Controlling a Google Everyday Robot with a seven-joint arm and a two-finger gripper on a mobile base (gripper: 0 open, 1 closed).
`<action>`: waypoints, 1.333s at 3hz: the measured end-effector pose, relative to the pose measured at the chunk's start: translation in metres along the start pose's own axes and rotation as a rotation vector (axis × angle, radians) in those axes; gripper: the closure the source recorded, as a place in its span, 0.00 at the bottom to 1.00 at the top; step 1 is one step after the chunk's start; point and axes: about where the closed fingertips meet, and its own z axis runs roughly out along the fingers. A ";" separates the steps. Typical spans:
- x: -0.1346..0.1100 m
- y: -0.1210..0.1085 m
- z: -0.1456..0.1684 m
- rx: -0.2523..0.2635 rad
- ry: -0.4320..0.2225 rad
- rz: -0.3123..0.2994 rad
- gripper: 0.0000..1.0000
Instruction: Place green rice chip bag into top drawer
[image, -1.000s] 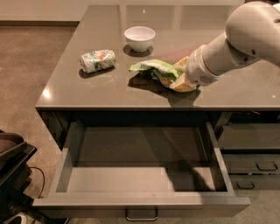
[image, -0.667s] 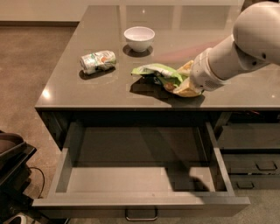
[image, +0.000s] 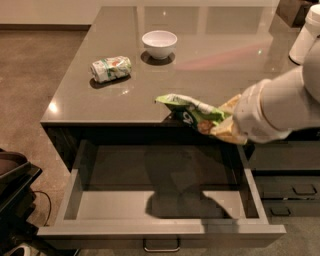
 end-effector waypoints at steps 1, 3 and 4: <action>0.021 0.030 0.002 0.003 0.004 0.097 1.00; 0.059 0.067 0.032 -0.046 0.002 0.269 1.00; 0.071 0.080 0.038 -0.054 0.014 0.330 1.00</action>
Offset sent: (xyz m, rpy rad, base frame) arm -0.0464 -0.0164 -0.1000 0.1762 0.1716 -0.1931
